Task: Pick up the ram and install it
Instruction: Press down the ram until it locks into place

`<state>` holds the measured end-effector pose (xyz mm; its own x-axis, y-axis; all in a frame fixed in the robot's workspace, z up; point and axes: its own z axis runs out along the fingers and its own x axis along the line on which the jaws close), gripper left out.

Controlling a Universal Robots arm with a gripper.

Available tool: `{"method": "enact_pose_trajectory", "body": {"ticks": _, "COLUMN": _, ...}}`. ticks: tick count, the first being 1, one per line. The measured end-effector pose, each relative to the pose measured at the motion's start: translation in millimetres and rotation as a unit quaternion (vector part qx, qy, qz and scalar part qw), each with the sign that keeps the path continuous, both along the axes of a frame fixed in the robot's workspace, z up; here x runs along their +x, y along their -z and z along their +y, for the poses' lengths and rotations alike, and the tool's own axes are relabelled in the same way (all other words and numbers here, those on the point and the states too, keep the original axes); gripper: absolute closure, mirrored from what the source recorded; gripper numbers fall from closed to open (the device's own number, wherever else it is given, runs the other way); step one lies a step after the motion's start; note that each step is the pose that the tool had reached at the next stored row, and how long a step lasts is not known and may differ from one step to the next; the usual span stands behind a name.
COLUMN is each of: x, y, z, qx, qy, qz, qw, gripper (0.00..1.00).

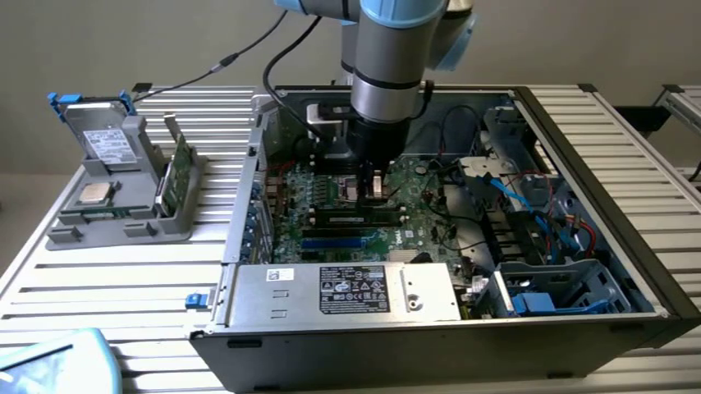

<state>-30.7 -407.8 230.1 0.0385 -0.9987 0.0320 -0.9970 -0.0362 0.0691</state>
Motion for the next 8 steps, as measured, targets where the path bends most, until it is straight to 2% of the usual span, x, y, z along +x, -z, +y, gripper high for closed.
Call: {"method": "enact_pose_trajectory", "body": {"ticks": 8, "x": -0.2, "y": 6.7, "z": -0.1, "qx": -0.0003, "qy": 0.0, "qz": -0.0006, "qw": 1.0, "gripper": 0.89}}
